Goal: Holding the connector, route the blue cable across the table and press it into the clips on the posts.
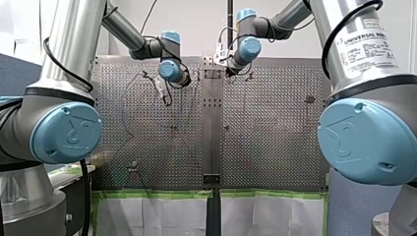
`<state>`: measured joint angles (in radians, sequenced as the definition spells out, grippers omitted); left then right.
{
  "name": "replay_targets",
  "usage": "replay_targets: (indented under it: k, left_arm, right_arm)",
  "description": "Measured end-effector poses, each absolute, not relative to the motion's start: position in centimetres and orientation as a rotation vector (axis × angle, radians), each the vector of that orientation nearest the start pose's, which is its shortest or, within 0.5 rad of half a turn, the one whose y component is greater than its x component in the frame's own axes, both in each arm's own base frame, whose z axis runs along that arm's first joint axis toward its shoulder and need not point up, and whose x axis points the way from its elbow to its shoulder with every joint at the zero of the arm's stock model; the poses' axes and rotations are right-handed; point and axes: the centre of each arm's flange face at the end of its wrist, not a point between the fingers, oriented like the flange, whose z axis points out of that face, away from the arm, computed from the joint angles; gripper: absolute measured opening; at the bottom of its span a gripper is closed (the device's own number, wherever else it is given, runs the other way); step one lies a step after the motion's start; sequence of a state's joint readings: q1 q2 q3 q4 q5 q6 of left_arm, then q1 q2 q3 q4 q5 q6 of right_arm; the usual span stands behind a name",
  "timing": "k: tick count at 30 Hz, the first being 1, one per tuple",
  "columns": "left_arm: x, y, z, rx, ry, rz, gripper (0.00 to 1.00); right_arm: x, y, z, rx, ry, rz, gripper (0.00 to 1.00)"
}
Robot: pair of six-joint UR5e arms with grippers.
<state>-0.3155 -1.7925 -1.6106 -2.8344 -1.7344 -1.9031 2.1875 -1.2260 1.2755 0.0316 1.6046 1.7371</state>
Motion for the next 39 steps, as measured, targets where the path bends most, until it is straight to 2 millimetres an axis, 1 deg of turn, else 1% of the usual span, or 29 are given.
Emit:
replay_targets:
  k: [4, 9, 11, 15, 18, 20, 23, 29, 33, 39]
  left_arm:
    - [51.7, -28.9, 37.3, -0.145, 1.544, -0.385, 0.00]
    - [51.7, -28.7, 37.3, -0.147, 1.548, -0.380, 0.00]
    - [51.5, -28.7, 37.6, -0.146, 1.545, -0.382, 0.00]
    - [50.7, -28.6, 39.1, -0.146, 1.528, -0.389, 0.00]
    - [50.0, -28.5, 40.4, -0.148, 1.515, -0.395, 0.00]
    - [49.6, -28.5, 40.7, -0.145, 1.519, -0.394, 0.00]
    - [49.0, -28.6, 40.6, -0.136, 1.544, -0.383, 0.00]
    - [47.4, -28.8, 39.8, -0.107, 1.587, -0.363, 0.00]
    - [47.1, -29.0, 39.7, -0.100, 1.582, -0.365, 0.00]
    - [47.5, -29.1, 40.0, -0.106, 1.542, -0.392, 0.00]
  right_arm:
    - [46.3, -44.3, 43.5, 1.654, -1.087, 1.668, 0.00]
    - [45.8, -44.8, 43.4, 1.650, -1.092, 1.667, 0.00]
    - [45.8, -44.9, 43.4, 1.653, -1.091, 1.670, 0.00]
    - [45.8, -44.8, 43.5, 1.660, -1.081, 1.677, 0.00]
    - [46.1, -44.5, 43.7, 1.672, -1.065, 1.692, 0.00]
    - [46.2, -44.3, 43.9, 1.676, -1.056, 1.703, 0.00]
    - [46.1, -44.0, 44.5, 1.672, -1.051, 1.714, 0.00]
    - [45.2, -44.1, 45.4, 1.647, -1.075, 1.725, 0.00]
    - [44.6, -44.3, 45.0, 1.645, -1.094, 1.713, 0.00]
    - [44.0, -44.7, 44.1, 1.648, -1.113, 1.687, 0.00]
